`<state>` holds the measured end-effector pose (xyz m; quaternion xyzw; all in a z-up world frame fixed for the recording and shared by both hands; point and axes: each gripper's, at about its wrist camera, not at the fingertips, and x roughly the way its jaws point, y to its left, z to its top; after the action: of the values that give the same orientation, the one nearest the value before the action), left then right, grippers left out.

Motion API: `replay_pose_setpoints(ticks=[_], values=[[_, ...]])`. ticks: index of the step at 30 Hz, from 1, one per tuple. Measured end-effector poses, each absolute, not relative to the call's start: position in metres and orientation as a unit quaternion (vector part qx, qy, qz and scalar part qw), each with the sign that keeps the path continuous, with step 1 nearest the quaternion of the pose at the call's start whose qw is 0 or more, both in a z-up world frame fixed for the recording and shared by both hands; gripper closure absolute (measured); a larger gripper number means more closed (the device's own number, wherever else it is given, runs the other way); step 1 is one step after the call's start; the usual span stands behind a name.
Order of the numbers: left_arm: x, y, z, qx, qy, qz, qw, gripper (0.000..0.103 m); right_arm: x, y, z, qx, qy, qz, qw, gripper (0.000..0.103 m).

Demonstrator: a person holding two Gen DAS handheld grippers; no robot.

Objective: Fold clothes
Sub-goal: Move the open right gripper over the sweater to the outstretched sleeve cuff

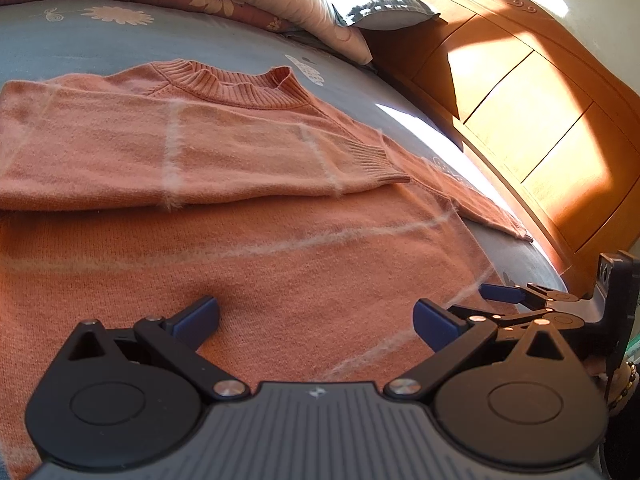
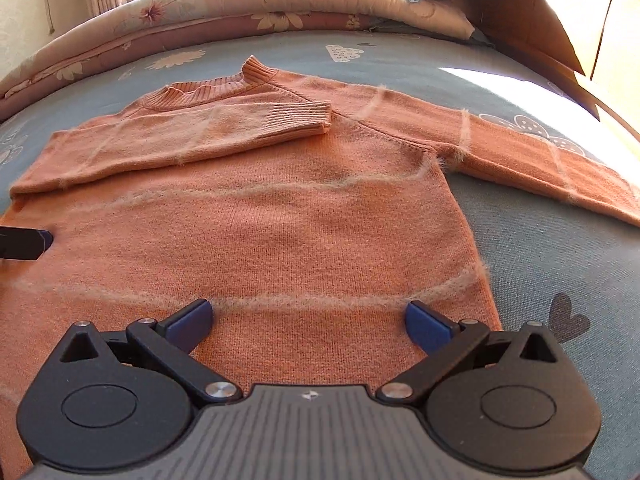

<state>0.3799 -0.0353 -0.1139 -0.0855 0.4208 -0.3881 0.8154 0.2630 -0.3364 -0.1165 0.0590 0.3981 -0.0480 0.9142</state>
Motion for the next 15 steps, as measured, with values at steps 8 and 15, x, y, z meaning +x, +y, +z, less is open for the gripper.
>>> replay_pose_setpoints(ticks=[8,15], values=[[0.376,-0.039,-0.114,-0.063,0.413,-0.391,0.820,0.001,0.246,-0.338,-0.112,0.067,0.394,-0.047,0.915,0.000],[0.372,-0.044,-0.115,-0.041,0.405,-0.390,0.826,0.001,0.202,-0.353,-0.111,0.070,0.413,-0.044,0.907,0.000]])
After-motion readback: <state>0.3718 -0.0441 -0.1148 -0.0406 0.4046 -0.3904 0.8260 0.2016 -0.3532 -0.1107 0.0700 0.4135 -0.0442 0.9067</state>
